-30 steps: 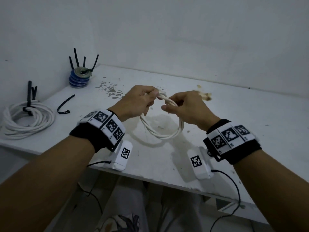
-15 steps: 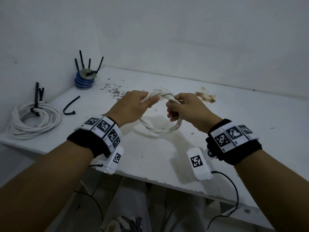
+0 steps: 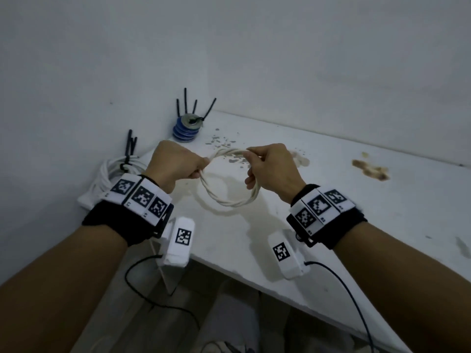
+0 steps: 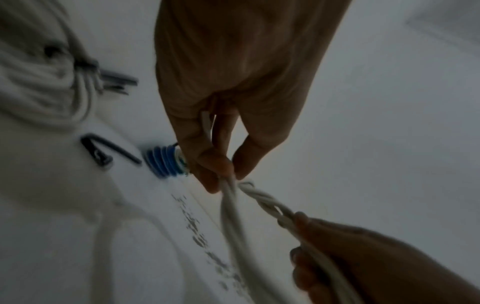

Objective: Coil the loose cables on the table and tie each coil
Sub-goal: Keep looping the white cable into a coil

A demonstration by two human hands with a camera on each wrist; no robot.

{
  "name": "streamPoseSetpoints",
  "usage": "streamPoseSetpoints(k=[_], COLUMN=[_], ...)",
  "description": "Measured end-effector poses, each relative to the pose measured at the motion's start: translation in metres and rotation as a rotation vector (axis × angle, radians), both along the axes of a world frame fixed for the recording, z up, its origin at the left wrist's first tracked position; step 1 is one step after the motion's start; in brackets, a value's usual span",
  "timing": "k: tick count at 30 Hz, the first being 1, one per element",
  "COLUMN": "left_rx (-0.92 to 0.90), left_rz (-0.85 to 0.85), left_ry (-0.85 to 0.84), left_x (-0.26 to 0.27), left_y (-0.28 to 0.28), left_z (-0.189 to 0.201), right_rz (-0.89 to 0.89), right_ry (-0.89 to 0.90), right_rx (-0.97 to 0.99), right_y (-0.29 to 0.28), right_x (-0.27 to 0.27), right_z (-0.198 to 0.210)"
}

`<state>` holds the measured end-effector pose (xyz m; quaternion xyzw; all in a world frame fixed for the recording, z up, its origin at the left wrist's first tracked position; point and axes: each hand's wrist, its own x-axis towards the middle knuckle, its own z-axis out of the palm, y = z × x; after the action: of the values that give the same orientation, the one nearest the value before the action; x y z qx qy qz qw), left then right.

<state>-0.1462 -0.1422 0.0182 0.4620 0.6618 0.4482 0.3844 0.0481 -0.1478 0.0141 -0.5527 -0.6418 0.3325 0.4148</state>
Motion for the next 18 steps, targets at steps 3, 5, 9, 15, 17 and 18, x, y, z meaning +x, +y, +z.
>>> streamPoseSetpoints(k=[3,5,9,15,17,18], left_rx=[-0.031,-0.084,-0.047,0.126,0.131,0.134], left_rz=[-0.032,-0.117,-0.087,0.08,0.1,0.1], left_ry=[0.064,0.015,0.104,-0.028,-0.045,-0.06], left_x=[-0.027,-0.045,-0.085,-0.136,-0.146,-0.149], left_y=[-0.008,-0.011,-0.009,-0.008,-0.01,-0.011], left_z=[0.007,0.01,0.009,-0.003,-0.006,-0.007], right_rz=[0.12,0.193,0.371,0.439,0.452,0.484], right_ry=[0.105,0.11,-0.036,-0.264,-0.507,-0.625], right_rx=[-0.1,-0.139,-0.201,-0.276,-0.152,-0.103], right_y=[0.011,0.019,0.035,0.071,0.085,0.088], right_x=[-0.032,-0.052,-0.086,-0.131,-0.146,-0.154], right_z=[0.0,0.0,-0.004,-0.025,-0.035,-0.039])
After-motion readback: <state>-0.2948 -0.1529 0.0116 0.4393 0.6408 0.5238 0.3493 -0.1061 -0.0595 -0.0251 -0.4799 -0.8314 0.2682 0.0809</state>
